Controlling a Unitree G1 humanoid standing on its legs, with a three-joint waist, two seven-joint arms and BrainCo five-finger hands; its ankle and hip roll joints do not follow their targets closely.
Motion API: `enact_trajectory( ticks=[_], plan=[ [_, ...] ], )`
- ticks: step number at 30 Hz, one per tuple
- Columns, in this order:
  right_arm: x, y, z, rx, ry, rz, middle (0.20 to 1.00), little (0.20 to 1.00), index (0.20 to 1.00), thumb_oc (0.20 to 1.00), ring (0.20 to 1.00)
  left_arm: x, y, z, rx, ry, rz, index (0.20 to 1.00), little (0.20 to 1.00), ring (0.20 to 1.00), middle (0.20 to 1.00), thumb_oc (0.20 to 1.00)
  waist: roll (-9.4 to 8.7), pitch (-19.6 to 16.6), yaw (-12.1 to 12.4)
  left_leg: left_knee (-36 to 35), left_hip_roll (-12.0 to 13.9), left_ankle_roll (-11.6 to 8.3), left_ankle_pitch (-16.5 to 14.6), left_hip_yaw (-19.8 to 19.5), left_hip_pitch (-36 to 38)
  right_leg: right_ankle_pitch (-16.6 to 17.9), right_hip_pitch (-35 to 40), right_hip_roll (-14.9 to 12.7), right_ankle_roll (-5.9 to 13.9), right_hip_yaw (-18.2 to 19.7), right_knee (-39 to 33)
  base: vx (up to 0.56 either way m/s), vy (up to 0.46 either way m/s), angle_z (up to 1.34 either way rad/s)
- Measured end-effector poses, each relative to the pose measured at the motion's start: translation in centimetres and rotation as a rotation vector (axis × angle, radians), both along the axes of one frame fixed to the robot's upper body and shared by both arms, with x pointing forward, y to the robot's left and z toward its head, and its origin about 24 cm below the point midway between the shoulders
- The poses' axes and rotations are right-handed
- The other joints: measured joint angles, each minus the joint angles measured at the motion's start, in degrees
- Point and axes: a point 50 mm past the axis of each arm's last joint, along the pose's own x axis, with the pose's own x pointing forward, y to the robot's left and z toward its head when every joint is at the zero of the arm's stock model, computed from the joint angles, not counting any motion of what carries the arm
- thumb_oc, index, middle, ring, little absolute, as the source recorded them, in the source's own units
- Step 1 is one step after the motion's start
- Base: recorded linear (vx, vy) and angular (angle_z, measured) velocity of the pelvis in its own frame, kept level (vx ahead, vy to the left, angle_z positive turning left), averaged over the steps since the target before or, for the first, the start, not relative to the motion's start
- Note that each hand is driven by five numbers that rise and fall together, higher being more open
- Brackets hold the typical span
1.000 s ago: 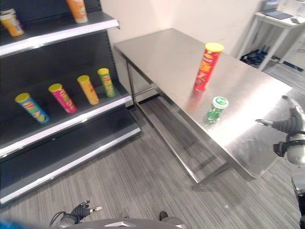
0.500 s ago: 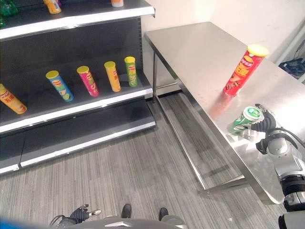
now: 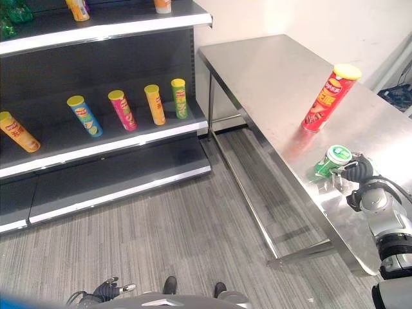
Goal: Put the goods on the table back onto the shelves and tidy them up.
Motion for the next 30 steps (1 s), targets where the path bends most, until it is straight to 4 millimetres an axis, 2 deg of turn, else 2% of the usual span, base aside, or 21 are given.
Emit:
enact_trajectory(
  ticks=[7, 12, 15, 21, 30],
  plan=[
    [0.1, 0.2, 0.2, 0.023, -0.024, 0.005, 0.2, 0.2, 0.2, 0.2, 0.2, 0.0, 0.0, 0.0, 0.0, 0.001, 0.0, 1.0, 1.0, 1.0, 1.0, 1.0, -0.05, -0.03, 0.01, 0.27, 0.14, 0.0, 0.28, -0.19, 0.12, 0.13, -0.01, -0.06, -0.19, -0.11, 0.0, 0.0, 0.0, 0.0],
    [0.2, 1.3, 0.9, 0.021, -0.075, 0.067, 0.2, 0.2, 0.2, 0.2, 0.2, 0.0, 0.0, 0.0, 0.001, -0.001, 0.001, 1.0, 1.0, 1.0, 1.0, 1.0, -0.07, -0.06, -0.12, 0.25, 0.82, -0.1, 0.29, -0.04, 0.12, 0.11, -0.08, 0.57, -0.25, 0.02, 0.0, -0.01, -0.041, -0.02],
    [-0.8, 1.0, 0.7, 0.021, -0.087, 0.058, 0.2, 0.2, 0.2, 0.2, 0.2, 0.0, 0.0, 0.0, 0.001, 0.0, 0.001, 1.0, 1.0, 1.0, 1.0, 1.0, -0.01, -0.11, -0.36, 0.25, 1.24, -0.14, 0.3, 0.12, 0.14, 0.18, -0.12, 0.85, -0.53, 0.12, 0.0, -0.01, -0.019, -0.04],
    [-0.9, 0.9, 0.7, 0.017, -0.092, 0.052, 0.2, 0.2, 0.2, 0.2, 0.2, 0.0, 0.0, 0.0, 0.001, 0.0, 0.001, 1.0, 1.0, 1.0, 1.0, 1.0, 0.11, -0.19, -1.52, -0.04, 1.57, -0.29, 0.06, 1.01, 0.21, 0.31, -0.19, 0.92, -0.75, 0.92, 0.0, 0.0, 0.009, -0.07],
    [-0.8, 1.1, 0.8, 0.01, -0.094, 0.063, 0.2, 0.2, 0.2, 0.2, 0.2, 0.3, -0.1, 0.1, -0.002, -0.014, -0.003, 1.0, 1.0, 1.0, 1.0, 1.0, 0.74, -0.91, -1.61, -0.02, 1.64, -0.21, 0.07, 1.59, 0.35, 0.77, -0.61, 0.92, -1.39, 1.43, 0.0, 0.0, 0.012, -0.04]
  ],
)
